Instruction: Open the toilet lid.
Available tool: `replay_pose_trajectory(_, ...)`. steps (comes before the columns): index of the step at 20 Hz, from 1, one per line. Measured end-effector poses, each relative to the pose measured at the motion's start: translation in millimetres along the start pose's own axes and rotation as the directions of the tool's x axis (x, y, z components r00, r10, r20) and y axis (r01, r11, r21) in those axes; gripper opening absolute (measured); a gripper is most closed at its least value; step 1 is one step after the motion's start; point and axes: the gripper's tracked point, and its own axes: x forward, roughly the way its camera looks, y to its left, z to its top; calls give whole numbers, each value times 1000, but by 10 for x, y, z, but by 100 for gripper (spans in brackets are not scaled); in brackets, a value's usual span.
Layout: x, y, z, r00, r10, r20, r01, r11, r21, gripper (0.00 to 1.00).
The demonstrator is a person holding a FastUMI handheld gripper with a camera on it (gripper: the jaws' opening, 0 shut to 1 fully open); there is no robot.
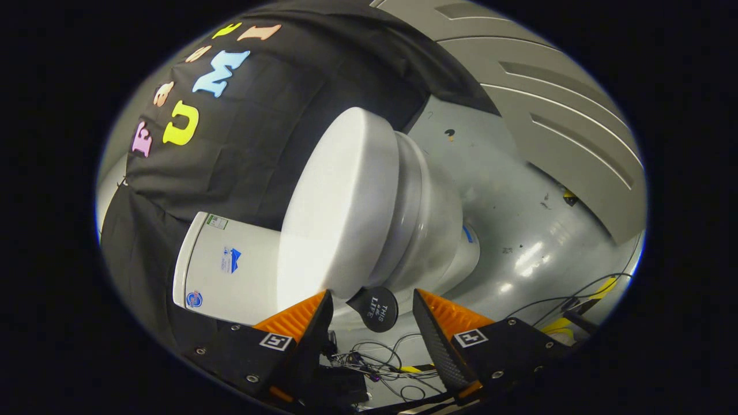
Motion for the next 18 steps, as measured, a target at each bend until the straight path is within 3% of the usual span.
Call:
replay_pose_trajectory(4, 28, 22, -84, 998, 51, -35, -48, 994, 98, 77)
replay_pose_trajectory(7, 30, 92, -66, 993, 108, -36, -101, 983, 155, 60)
replay_pose_trajectory(11, 42, -22, -30, 996, 86, -26, -79, 978, 193, 35)
replay_pose_trajectory(18, -1, 75, 16, 994, 106, 4, -104, 959, 264, 7)
